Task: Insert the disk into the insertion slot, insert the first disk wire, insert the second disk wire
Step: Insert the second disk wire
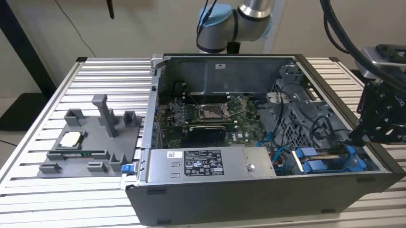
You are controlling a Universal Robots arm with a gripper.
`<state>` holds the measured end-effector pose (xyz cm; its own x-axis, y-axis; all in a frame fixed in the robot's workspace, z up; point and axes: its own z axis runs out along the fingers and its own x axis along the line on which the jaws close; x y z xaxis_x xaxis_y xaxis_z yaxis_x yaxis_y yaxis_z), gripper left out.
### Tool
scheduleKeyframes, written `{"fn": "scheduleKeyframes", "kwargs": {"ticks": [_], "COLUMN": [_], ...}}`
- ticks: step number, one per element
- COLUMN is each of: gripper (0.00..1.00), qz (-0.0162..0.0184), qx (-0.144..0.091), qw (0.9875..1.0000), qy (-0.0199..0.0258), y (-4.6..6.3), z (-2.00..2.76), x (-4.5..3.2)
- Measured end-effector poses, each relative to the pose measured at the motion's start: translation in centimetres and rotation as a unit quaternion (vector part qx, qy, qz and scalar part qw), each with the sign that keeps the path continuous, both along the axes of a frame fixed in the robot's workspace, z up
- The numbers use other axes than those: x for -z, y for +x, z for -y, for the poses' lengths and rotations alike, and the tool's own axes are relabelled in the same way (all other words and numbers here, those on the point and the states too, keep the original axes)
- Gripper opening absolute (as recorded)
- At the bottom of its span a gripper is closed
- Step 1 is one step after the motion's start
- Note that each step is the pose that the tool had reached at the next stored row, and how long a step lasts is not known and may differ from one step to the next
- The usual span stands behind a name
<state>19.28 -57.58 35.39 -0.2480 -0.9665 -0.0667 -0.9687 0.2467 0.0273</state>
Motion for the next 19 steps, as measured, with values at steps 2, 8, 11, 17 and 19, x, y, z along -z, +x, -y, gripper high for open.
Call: {"fn": "scheduleKeyframes", "kwargs": {"ticks": [2,8,11,17,19], "gripper": [0.16,0.16,0.16,0.16,0.16], "qz": [0.0001,-0.0002,-0.0013,-0.0046,-0.0081], "qx": [0.001,0.002,0.002,0.003,0.003], "qw": [1.0000,1.0000,1.0000,1.0000,0.9999], "qy": [0.0015,0.0054,0.0055,0.0056,0.0055], "y": [0.00,-0.01,-0.01,-0.01,-0.03], "z": [0.05,0.19,0.30,0.59,0.78], "x": [0.05,0.10,-0.17,-0.67,-0.68]}}
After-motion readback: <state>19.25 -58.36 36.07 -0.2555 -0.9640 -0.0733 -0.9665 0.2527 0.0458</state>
